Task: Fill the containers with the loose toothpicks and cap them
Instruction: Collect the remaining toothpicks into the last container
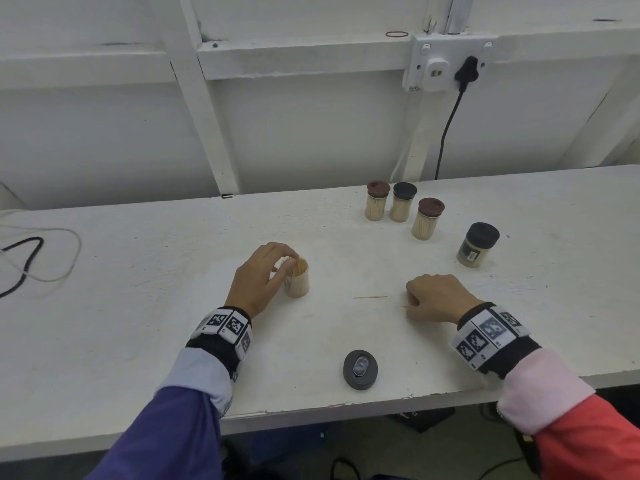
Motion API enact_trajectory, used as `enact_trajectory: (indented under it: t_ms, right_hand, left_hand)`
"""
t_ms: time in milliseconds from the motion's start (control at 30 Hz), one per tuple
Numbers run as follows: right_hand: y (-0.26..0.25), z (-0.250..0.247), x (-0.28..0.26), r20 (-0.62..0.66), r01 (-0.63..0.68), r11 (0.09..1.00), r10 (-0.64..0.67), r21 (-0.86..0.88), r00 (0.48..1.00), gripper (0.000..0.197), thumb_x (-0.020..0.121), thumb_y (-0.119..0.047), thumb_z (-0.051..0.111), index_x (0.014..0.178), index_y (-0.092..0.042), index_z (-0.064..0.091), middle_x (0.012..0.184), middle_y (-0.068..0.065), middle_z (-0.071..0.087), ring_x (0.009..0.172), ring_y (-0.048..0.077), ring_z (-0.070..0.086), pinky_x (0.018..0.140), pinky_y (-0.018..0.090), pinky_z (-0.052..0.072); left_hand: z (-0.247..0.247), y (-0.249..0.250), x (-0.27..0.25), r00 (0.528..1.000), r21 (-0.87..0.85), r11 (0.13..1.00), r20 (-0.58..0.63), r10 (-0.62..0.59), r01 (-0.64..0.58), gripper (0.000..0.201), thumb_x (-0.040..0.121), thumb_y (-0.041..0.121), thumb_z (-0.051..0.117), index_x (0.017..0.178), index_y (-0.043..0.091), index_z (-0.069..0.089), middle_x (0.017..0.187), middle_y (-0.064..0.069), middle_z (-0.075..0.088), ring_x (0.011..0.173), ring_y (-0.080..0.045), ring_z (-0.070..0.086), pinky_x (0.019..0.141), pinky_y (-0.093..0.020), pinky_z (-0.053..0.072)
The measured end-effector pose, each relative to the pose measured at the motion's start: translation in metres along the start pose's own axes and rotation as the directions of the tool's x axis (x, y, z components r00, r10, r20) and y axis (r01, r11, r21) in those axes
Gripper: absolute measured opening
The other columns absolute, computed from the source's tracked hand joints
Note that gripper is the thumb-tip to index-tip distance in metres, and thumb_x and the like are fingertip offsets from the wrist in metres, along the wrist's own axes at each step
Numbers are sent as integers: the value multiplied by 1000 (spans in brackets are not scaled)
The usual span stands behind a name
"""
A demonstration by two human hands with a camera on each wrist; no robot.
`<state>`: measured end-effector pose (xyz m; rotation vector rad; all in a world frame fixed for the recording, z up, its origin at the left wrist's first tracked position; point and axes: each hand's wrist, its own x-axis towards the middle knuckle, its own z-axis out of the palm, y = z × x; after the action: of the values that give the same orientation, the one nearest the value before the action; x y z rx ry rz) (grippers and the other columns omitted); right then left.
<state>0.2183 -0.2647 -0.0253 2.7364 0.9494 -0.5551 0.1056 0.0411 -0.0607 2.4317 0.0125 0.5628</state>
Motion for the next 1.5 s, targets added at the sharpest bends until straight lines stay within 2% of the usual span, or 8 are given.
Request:
enact_trajectory:
  t_ms: [200,467,667,767,933,1167,1367,1500]
  right_hand:
    - [1,-6,4,-89,133,960,-115,245,989,6,87,-25,59,85,-24,54,81,-10,56,75,12,52,59,22,34]
    - [-54,-52,22,-531,524,359,-87,772,843,40,83,3,71,118,-13,63,83,13,69,64,20,67,62,29,58]
    - [-106,-60,50,-664,633,254,52,731,746,25,83,1,71,103,-12,66,80,13,69,68,23,70,67,34,60]
    - [-122,-54,61,-677,640,298,31,708,735,18,83,-7,72,99,-14,67,78,4,71,71,13,69,72,31,58]
    - [-128,-47,77,-613,552,692,-197,465,765,16,91,-27,66,101,-20,75,97,-3,69,87,7,44,74,28,34]
    - [-86,-56,60,-610,572,496,-104,653,786,20,93,-19,63,111,-20,72,94,-3,65,80,7,54,70,12,38]
    - [-49,-27,50,-73,294,882,-288,368,955,16,75,-16,81,90,-16,74,79,-8,64,74,9,59,65,18,43]
    - [-50,-16,43,-157,291,918,-257,268,954,7,81,-11,69,85,-14,74,86,0,70,77,17,63,68,24,48]
  left_hand:
    - [-2,1,0,999,-21,999,-2,-41,41,23,100,38,40,109,30,60,109,20,59,101,1,55,76,-12,43]
    - [-1,1,0,998,-46,997,1,-65,65,15,100,32,46,107,29,59,106,20,59,99,2,56,77,-17,45]
    - [-2,0,1,994,-55,992,-19,-112,111,13,101,29,49,112,31,55,109,21,60,99,1,57,83,-26,51]
    - [-2,1,0,994,-80,991,-29,-106,104,18,100,31,45,117,32,51,110,25,59,103,4,56,83,-25,49]
    - [-1,-1,0,992,-74,990,-28,-125,123,25,101,23,46,126,26,50,112,24,58,104,3,56,86,-27,48]
    - [-3,5,-1,996,-80,993,-19,-87,85,22,102,25,48,121,30,56,111,19,61,102,2,57,80,-16,46]
    - [-2,2,0,1000,-14,1000,-12,-6,6,11,100,25,52,103,25,62,107,17,59,98,-3,56,75,-21,51]
    - [-1,1,0,999,8,1000,-28,23,-23,16,97,32,50,99,25,64,107,20,58,96,-2,55,74,-20,52]
